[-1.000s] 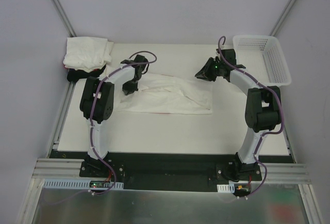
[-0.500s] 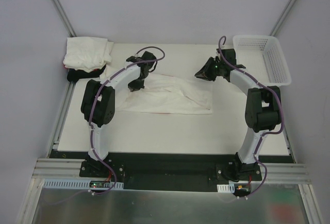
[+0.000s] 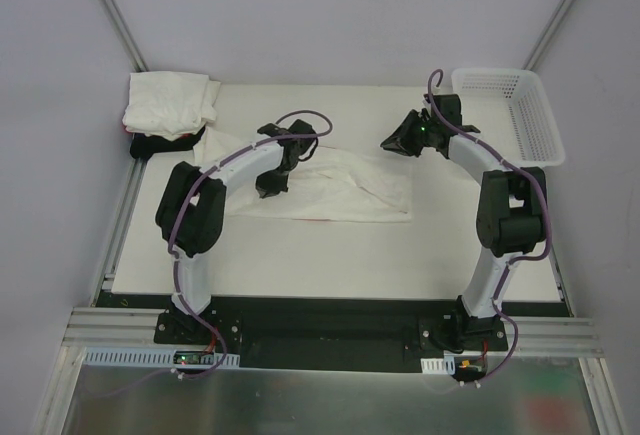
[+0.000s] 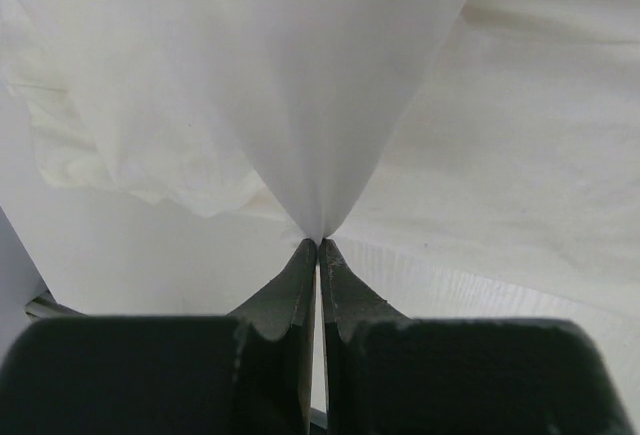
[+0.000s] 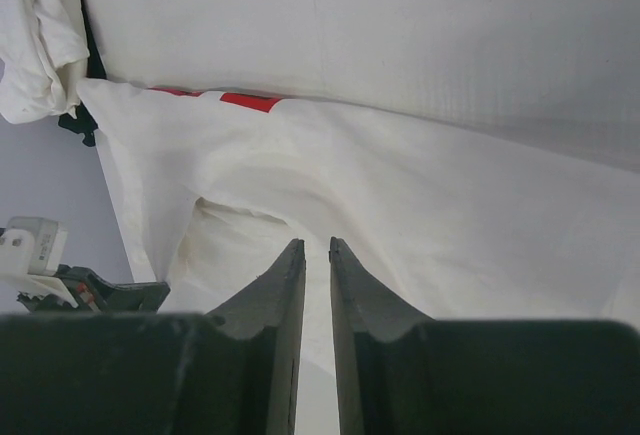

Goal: Fold and stack the t-shirts

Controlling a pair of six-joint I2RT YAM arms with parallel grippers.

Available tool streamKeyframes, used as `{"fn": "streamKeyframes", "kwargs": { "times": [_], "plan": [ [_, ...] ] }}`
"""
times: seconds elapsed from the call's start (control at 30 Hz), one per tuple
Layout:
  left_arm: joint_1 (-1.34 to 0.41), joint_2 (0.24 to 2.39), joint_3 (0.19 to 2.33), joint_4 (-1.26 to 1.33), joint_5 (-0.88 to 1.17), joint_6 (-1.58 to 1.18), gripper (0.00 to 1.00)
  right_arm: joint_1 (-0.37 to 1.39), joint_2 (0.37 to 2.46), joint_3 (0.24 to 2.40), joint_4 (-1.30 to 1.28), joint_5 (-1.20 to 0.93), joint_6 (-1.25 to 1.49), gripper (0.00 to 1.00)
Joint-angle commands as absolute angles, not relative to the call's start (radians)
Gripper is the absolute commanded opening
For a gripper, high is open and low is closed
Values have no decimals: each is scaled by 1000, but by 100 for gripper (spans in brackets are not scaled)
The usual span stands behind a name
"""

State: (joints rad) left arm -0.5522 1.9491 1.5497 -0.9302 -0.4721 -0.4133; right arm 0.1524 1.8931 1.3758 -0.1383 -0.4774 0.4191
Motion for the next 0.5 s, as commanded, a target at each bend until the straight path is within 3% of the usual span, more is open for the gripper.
{"fn": "streamKeyframes", "kwargs": {
  "times": [0.0, 0.13, 0.2, 0.47],
  "plan": [
    [-578, 1902, 1497, -985, -442, -462, 0, 144, 1832, 1367, -101, -495, 431, 18],
    [-580, 1928, 1465, -979, -431, -472, 1, 146, 1821, 1362, -100, -499, 431, 18],
    [-583, 1937, 1459, -973, -416, -476, 15, 143, 1816, 1358, -100, -494, 428, 18],
    [-592, 1925, 1491, -956, -417, -462, 42, 143, 1790, 1348, -100, -488, 422, 20]
  ]
}}
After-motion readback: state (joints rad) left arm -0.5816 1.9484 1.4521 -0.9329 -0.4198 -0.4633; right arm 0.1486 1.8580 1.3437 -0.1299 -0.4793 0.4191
